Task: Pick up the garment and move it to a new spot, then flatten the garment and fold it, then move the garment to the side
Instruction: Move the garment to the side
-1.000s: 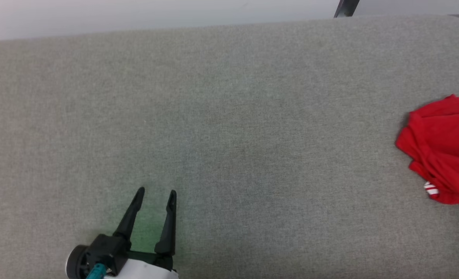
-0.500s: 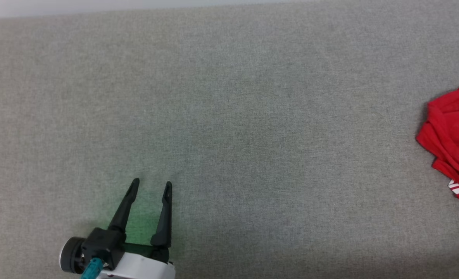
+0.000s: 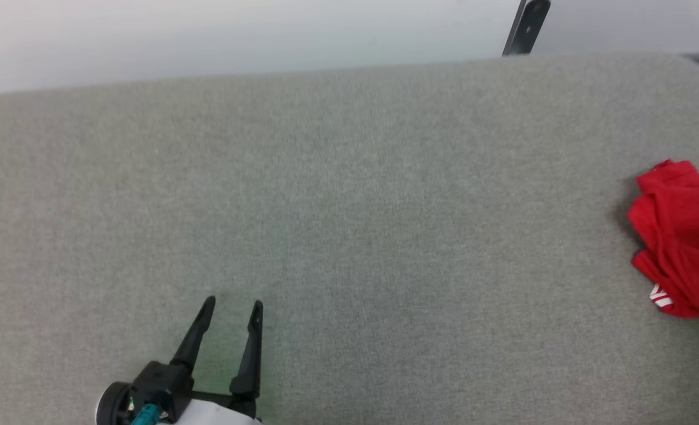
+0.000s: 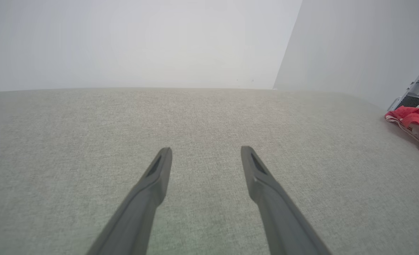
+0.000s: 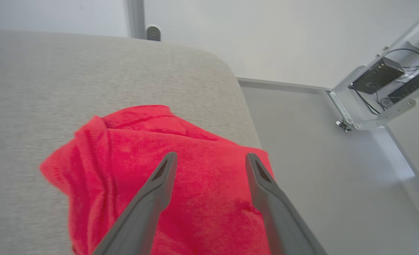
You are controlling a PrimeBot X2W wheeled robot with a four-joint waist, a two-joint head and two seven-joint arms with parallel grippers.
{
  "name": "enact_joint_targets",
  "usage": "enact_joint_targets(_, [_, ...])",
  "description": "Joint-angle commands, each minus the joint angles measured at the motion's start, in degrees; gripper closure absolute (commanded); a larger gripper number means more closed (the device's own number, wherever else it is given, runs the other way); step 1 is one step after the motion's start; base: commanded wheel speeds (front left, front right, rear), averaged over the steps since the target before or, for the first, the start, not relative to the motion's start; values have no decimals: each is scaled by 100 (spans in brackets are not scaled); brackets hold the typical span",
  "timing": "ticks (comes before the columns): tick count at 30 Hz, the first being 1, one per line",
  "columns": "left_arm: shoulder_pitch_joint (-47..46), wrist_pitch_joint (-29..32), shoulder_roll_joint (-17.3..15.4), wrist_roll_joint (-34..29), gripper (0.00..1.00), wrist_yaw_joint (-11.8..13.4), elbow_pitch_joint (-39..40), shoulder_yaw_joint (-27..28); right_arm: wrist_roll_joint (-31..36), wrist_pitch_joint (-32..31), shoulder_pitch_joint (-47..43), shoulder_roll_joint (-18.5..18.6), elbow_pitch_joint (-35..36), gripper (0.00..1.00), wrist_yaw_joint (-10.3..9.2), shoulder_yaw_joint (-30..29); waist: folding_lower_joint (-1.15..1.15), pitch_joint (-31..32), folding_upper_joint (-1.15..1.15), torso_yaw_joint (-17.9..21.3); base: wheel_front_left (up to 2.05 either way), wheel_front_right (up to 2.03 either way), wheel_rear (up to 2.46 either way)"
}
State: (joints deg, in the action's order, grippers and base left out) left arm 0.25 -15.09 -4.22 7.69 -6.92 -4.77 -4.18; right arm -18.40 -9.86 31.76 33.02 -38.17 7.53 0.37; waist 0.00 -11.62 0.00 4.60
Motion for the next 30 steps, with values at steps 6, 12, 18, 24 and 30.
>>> enact_joint_targets(6, [41, -4, -130, 119, 0, -41, -274, 97, -402, 60, -519, -530, 513, 0, -9, 655, 0, 786, 0, 41, 0, 0, 0])
enact_joint_targets(12, [-7, -1, -261, 212, 0, -55, -535, 190, -623, 359, -1005, -1130, 997, 0, -9, 833, 0, 1149, 0, 7, 0, 0, 0])
enact_joint_targets(18, [-4, -1, -392, 296, 0, -53, -779, 232, -604, 712, -1498, -1622, 1455, 0, -9, 1004, 0, 1336, 0, 9, 0, 0, 0])
enact_joint_targets(24, [274, -1, -340, 353, 0, -50, -935, 307, -501, 876, -2004, -1845, 1849, 0, -9, 953, 0, 1482, 0, -28, 0, 0, 0])
enact_joint_targets(30, [706, -1, -260, 423, 0, -32, -865, 417, -408, 811, -2667, -1991, 2447, 0, -9, 697, 0, 1530, 0, -76, 0, 0, 0])
